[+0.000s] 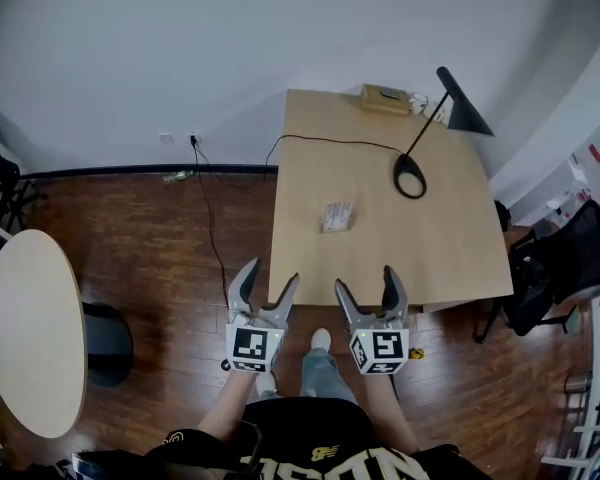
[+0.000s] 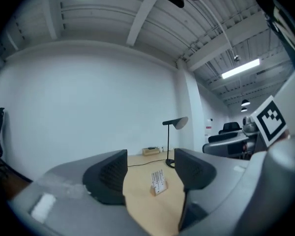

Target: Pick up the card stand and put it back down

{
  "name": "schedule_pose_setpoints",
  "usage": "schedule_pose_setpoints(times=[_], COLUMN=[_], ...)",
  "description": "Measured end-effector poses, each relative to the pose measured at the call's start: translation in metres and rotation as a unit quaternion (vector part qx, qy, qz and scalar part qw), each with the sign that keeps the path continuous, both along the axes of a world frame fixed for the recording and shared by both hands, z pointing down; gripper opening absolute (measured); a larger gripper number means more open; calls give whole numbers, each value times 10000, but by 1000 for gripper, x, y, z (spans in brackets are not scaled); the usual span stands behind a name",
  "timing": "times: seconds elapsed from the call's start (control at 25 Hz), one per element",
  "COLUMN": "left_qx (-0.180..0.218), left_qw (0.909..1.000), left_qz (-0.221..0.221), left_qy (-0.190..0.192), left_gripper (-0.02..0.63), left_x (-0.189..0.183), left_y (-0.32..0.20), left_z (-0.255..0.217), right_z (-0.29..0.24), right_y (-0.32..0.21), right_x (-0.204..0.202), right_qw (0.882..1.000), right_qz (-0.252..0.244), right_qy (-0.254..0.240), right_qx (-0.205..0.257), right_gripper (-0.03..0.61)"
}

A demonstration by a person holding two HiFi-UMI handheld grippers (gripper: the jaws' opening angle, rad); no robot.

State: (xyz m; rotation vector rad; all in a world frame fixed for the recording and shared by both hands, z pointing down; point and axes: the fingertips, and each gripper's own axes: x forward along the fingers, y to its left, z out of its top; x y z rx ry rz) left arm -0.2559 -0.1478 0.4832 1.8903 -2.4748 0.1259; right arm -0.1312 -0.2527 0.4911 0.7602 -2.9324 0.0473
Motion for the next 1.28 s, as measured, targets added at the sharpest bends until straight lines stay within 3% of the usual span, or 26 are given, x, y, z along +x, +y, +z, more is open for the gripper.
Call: schedule_pose_setpoints(times=[0.16, 0.28, 0.6, 0.76, 1.04, 1.28], left_qx=[59, 54, 137, 236, 97, 114], left_qw=[9998, 9997, 9988, 9995, 9989, 9986], left_qz=[61, 173, 274, 85, 380, 513], left_qy=[164, 179, -386, -178, -258, -71], left_gripper=[304, 304, 302, 264, 264, 264], left_x=[7, 15, 45, 40, 74, 82], left_y=[47, 66, 61, 54, 35, 31], left_z=[7, 7, -47, -47, -41, -38], right_z=[8, 6, -54, -53, -57, -61], right_y=[76, 104, 74, 74, 56, 59], right_x=[3, 16, 42, 47, 71, 72], right_qw=[9996, 9996, 9995, 9995, 9990, 9977], right_qz=[-199, -213, 122, 11, -104, -424], right_qy=[155, 165, -243, -291, -368, -447], right_qx=[-108, -67, 167, 98, 225, 290], right_gripper=[427, 408, 396, 396, 396, 397])
